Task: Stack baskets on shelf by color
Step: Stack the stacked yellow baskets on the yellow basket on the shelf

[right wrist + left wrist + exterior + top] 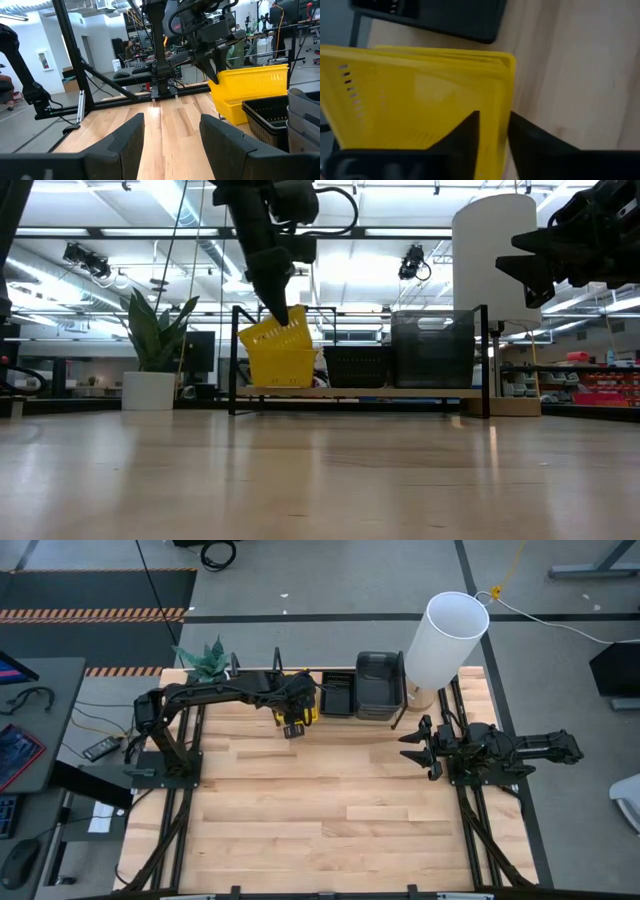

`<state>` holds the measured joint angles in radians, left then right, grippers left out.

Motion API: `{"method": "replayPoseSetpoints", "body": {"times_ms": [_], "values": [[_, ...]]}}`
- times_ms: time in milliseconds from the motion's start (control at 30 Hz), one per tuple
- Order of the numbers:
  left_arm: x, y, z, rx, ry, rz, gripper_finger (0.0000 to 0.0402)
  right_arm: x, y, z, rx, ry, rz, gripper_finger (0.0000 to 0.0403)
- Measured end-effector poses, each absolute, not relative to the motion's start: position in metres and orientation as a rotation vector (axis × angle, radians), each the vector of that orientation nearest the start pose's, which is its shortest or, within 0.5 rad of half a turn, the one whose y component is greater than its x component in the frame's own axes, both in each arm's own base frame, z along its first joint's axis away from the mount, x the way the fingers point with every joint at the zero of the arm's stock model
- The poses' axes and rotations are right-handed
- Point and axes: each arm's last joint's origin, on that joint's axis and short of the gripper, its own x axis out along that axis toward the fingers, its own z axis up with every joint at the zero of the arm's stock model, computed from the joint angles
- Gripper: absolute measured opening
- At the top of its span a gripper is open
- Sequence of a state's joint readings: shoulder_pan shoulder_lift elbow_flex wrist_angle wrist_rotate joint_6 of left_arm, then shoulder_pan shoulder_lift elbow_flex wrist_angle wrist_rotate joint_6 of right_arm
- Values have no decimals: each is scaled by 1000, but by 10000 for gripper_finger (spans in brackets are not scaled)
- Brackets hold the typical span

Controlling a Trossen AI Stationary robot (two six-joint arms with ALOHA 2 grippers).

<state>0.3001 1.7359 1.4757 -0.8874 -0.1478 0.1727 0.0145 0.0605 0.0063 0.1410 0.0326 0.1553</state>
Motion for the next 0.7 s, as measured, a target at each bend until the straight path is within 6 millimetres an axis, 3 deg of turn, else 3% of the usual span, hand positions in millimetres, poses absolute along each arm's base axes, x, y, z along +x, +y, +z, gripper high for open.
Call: {"method": "replayPoseSetpoints", "body": {"times_ms": [167, 300, 700], "values": [[339, 112, 272, 7, 1150, 367, 167, 101, 1, 174, 157, -88, -11, 197], [344, 113, 274, -16, 1090, 386, 190, 101, 0, 174, 157, -88, -12, 197], [339, 121, 283, 22, 1057, 371, 161, 101, 1, 174, 157, -88, -11, 197]]}}
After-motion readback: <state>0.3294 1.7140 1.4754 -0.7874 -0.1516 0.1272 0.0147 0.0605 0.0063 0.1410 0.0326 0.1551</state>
